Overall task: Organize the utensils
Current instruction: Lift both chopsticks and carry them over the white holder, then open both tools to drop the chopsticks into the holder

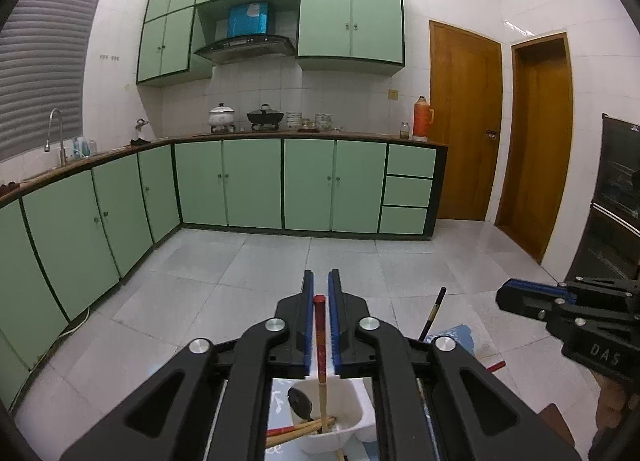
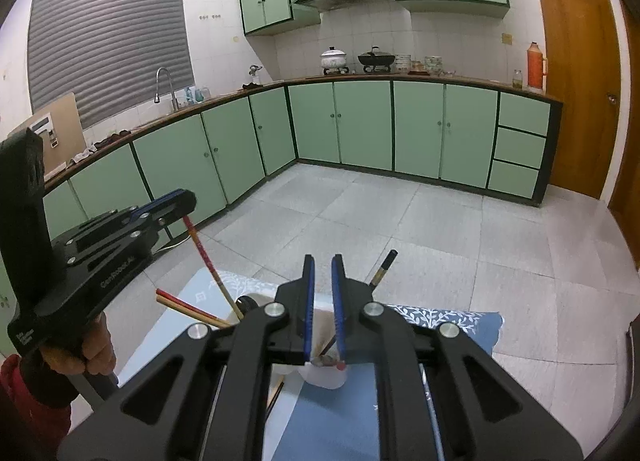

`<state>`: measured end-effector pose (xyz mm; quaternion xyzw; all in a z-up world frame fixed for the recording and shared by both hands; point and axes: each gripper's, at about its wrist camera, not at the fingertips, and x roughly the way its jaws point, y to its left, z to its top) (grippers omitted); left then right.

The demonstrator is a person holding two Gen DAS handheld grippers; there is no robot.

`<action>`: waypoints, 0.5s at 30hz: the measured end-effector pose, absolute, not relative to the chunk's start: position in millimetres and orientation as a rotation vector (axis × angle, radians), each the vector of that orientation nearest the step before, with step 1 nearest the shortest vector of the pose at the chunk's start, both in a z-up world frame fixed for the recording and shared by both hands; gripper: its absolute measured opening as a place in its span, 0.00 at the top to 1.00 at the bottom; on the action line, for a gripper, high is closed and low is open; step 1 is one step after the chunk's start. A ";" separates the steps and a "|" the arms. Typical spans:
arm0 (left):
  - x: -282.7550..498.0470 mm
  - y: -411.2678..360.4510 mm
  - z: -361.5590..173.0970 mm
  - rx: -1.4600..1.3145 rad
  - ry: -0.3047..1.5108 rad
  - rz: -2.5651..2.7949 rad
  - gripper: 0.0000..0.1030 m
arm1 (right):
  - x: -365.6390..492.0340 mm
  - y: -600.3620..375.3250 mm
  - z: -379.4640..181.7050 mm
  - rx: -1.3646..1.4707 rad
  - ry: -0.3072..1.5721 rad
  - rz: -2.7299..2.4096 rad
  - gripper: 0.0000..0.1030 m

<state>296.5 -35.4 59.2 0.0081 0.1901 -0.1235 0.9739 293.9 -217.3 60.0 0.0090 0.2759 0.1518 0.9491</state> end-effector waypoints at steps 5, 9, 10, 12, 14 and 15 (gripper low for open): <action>275.3 -27.0 72.4 0.009 0.348 -0.232 0.62 | 270.9 -226.2 73.3 0.023 0.502 0.280 0.68; 244.6 -18.8 81.7 -0.003 0.323 -0.222 0.43 | 239.1 -238.9 79.6 0.039 0.445 0.243 0.43; 236.5 -17.1 82.1 -0.004 0.314 -0.219 0.40 | 228.6 -242.9 79.2 0.049 0.428 0.230 0.34; 215.5 -12.3 80.1 -0.007 0.298 -0.213 0.29 | 209.3 -250.0 75.1 0.060 0.403 0.207 0.24; 193.8 -8.8 72.9 -0.006 0.294 -0.211 0.24 | 191.5 -255.8 68.0 0.068 0.384 0.180 0.12; 187.6 -8.0 70.1 -0.001 0.296 -0.211 0.23 | 180.5 -258.1 61.6 0.074 0.378 0.163 0.11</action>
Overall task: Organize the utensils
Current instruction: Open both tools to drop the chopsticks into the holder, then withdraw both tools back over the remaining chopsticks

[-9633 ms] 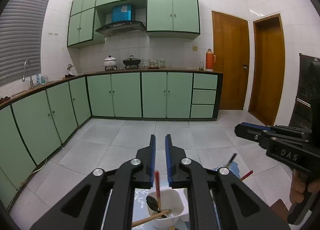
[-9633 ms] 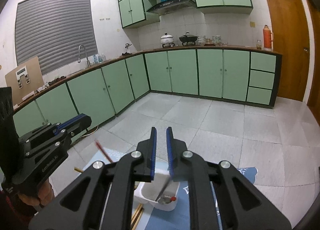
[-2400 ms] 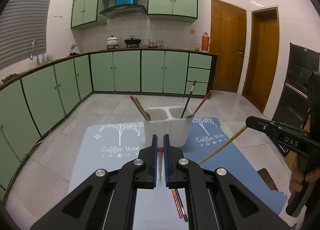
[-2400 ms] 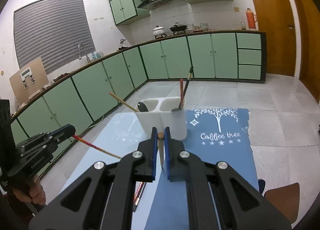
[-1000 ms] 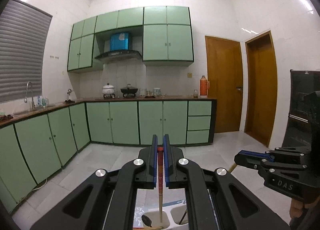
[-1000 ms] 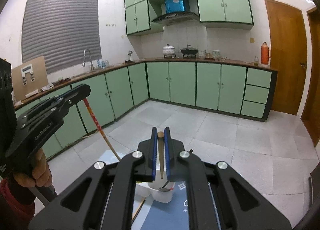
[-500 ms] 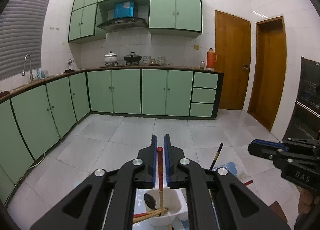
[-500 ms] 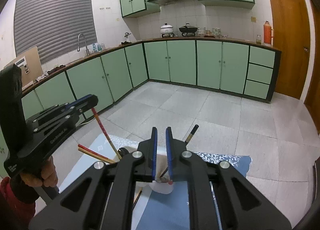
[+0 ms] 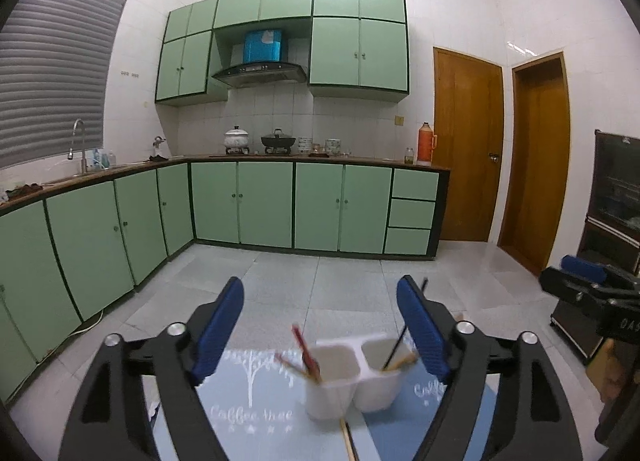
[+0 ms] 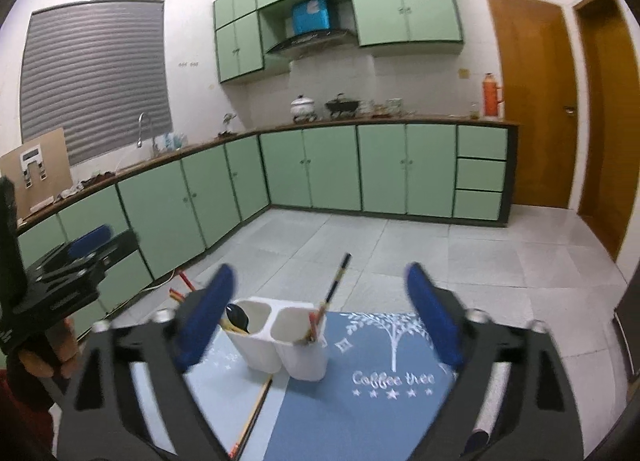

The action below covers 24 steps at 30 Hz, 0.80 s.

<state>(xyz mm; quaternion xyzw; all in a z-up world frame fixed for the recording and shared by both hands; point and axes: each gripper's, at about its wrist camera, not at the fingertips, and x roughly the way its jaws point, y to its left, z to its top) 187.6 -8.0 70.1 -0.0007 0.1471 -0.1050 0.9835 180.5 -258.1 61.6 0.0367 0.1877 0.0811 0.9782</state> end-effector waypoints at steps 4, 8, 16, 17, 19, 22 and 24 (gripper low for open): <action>157.0 -6.5 47.5 0.007 0.332 -0.217 0.20 | 155.5 -259.8 37.0 0.080 0.408 0.148 0.09; 134.4 -4.1 18.8 0.023 0.378 -0.202 0.19 | 140.4 -259.6 10.7 0.100 0.446 0.144 0.08; 113.8 1.8 -37.0 0.020 0.485 -0.172 0.19 | 114.9 -243.5 -45.4 0.104 0.492 0.121 0.08; 111.4 2.4 -45.2 0.030 0.502 -0.166 0.19 | 112.7 -241.2 -52.1 0.101 0.498 0.118 0.08; 108.3 3.9 -56.4 0.039 0.525 -0.163 0.19 | 108.4 -235.3 -67.0 0.102 0.518 0.118 0.08; 102.4 8.3 -74.0 0.049 0.558 -0.157 0.19 | 102.0 -228.6 -87.1 0.115 0.553 0.121 0.08; 99.4 10.5 -84.8 0.053 0.585 -0.149 0.19 | 98.2 -223.6 -99.2 0.121 0.573 0.119 0.08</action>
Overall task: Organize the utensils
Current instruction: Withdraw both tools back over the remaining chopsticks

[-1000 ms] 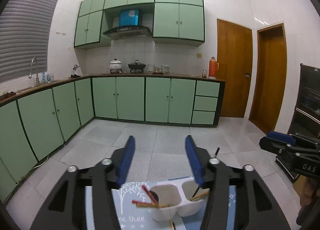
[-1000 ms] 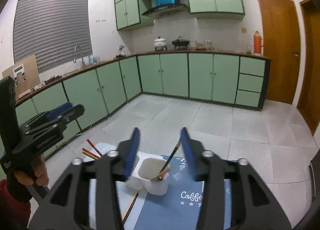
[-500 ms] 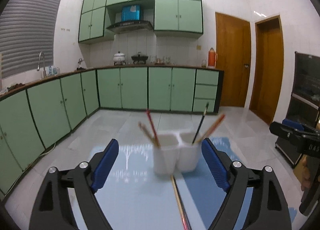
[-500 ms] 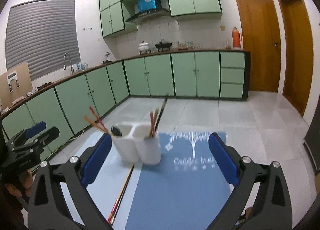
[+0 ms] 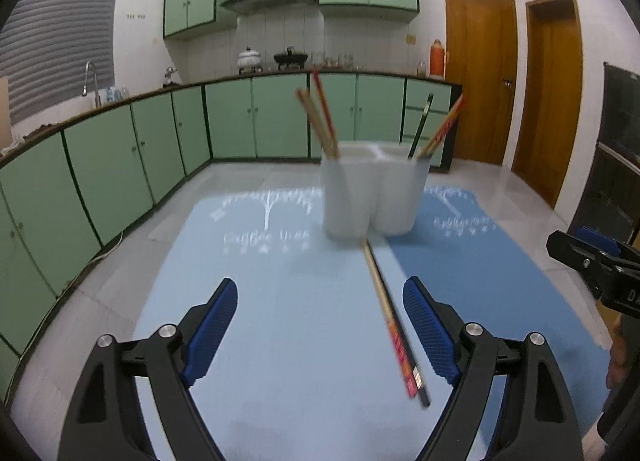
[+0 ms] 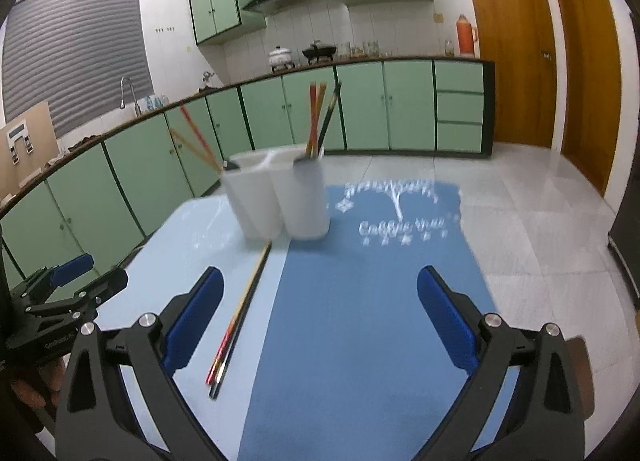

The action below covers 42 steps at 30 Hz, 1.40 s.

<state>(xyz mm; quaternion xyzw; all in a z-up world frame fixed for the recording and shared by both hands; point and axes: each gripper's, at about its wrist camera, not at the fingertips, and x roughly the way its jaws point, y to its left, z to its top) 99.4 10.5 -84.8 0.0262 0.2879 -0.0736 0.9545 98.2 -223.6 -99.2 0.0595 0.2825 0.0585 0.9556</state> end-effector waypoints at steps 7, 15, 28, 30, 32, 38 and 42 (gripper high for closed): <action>89.3 24.9 -117.4 0.060 0.666 -0.119 0.19 | 89.9 -202.4 -127.0 0.104 0.625 0.121 0.08; 84.6 41.8 -129.7 0.046 0.700 -0.085 0.19 | 81.9 -172.3 -152.9 0.106 0.695 0.149 0.19; 86.1 58.7 -132.9 0.027 0.712 -0.066 0.19 | 75.3 -129.9 -177.5 0.044 0.781 0.204 0.48; 86.7 60.2 -133.4 0.025 0.713 -0.065 0.19 | 75.7 -125.4 -180.5 0.035 0.793 0.208 0.52; 87.2 61.0 -134.0 0.021 0.715 -0.063 0.19 | 76.4 -121.8 -182.8 0.025 0.803 0.213 0.57; 89.0 64.9 -134.9 0.007 0.719 -0.058 0.19 | 77.2 -113.3 -187.0 -0.007 0.821 0.225 0.71; 90.3 64.5 -136.2 0.000 0.723 -0.058 0.19 | 77.3 -109.2 -187.4 -0.020 0.824 0.244 0.81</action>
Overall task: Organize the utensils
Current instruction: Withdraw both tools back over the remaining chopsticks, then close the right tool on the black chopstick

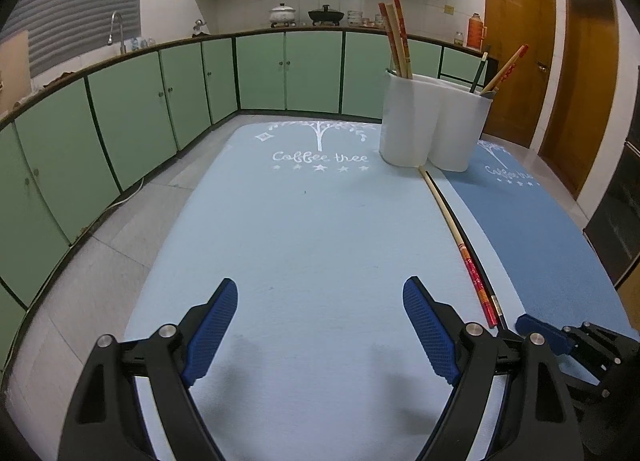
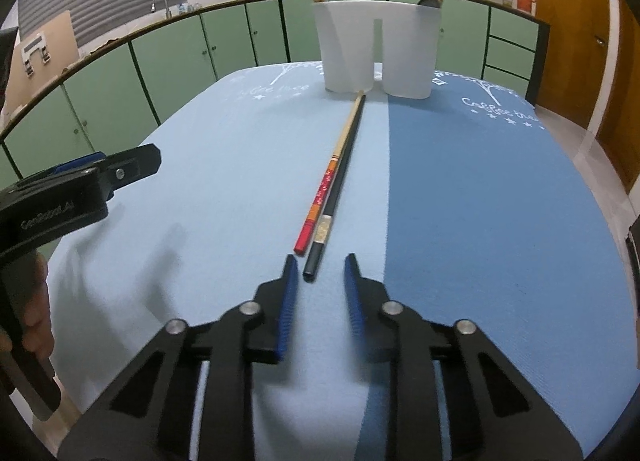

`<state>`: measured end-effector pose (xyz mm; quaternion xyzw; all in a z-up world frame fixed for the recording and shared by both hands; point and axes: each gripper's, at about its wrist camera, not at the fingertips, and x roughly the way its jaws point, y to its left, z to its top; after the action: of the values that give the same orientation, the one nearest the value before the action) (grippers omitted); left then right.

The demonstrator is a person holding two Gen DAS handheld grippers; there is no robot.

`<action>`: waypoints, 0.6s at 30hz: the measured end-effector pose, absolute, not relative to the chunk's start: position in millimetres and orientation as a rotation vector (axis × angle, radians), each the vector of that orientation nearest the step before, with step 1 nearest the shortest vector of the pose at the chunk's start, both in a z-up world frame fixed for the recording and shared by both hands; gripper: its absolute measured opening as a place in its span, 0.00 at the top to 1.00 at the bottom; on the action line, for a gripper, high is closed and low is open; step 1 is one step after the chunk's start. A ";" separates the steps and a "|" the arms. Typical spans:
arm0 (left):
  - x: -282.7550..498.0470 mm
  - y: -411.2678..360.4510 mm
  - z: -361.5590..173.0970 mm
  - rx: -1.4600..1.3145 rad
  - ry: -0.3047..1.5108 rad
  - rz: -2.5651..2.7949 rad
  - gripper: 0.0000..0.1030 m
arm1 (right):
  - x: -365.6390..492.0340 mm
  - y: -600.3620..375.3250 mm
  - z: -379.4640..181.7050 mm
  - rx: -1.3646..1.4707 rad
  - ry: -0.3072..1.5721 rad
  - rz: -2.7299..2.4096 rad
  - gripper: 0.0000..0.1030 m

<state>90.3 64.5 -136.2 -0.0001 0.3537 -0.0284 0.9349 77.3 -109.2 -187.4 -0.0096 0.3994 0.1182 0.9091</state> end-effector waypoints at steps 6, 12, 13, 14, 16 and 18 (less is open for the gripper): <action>91.3 59.1 -135.7 -0.001 0.727 -0.067 0.19 | 78.1 -113.4 -185.9 -0.001 0.832 0.271 0.93; 91.6 46.3 -137.2 -0.005 0.734 -0.095 0.19 | 76.6 -133.2 -181.0 0.032 0.821 0.233 0.94; 91.5 43.1 -137.7 -0.005 0.736 -0.100 0.19 | 76.8 -137.6 -179.9 0.038 0.818 0.222 0.94; 91.5 39.5 -138.4 -0.005 0.738 -0.108 0.19 | 76.7 -144.3 -178.5 0.048 0.813 0.204 0.95; 91.1 28.6 -139.6 -0.001 0.743 -0.130 0.19 | 77.5 -153.8 -178.3 0.064 0.809 0.180 0.95; 90.1 18.3 -141.1 0.002 0.745 -0.148 0.19 | 77.1 -165.3 -178.7 0.083 0.809 0.155 0.95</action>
<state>90.1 18.3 -141.1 0.0011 0.3635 -0.0722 0.9288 77.1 -165.3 -178.7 0.0402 0.3931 0.0751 0.9155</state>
